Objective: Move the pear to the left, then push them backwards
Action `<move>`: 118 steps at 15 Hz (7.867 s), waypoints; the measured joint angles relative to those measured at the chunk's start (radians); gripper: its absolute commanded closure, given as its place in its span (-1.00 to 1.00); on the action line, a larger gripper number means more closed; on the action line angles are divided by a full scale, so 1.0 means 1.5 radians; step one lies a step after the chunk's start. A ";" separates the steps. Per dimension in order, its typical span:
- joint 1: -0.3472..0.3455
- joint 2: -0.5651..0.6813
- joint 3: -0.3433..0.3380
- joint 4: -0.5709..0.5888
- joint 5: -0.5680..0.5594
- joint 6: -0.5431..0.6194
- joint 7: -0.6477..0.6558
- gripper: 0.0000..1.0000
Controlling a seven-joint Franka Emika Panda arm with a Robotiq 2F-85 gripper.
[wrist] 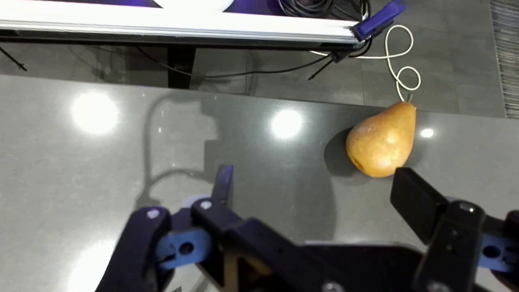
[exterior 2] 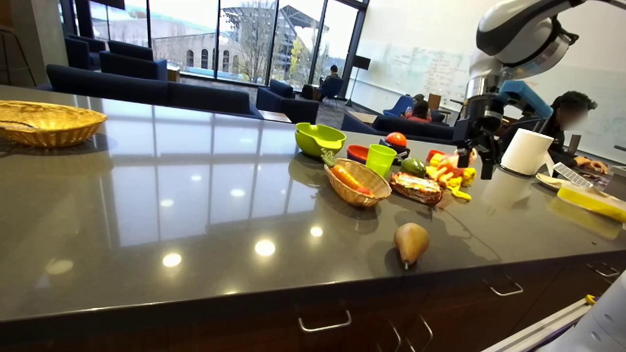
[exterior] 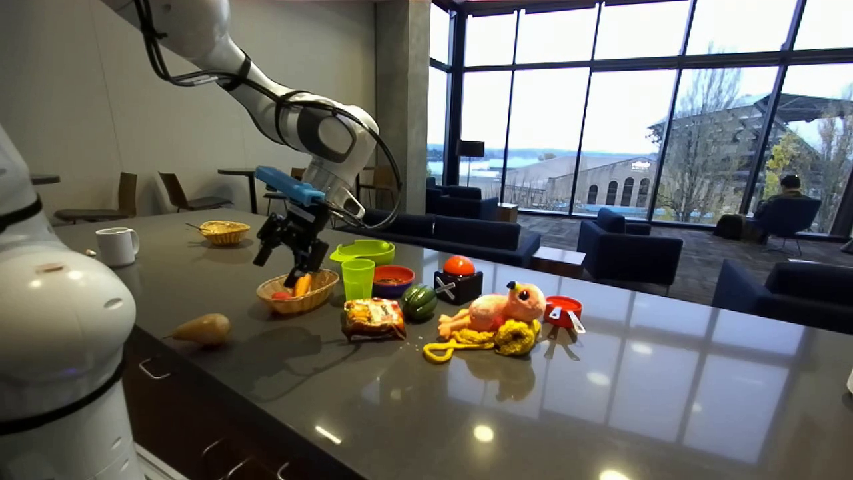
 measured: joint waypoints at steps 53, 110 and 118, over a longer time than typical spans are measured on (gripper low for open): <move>0.200 -0.004 0.237 -0.237 0.232 0.452 0.405 -1.00; 0.103 0.118 0.113 -0.120 0.070 0.499 0.483 -1.00; 0.091 -0.025 0.077 -0.146 0.077 0.279 0.341 -1.00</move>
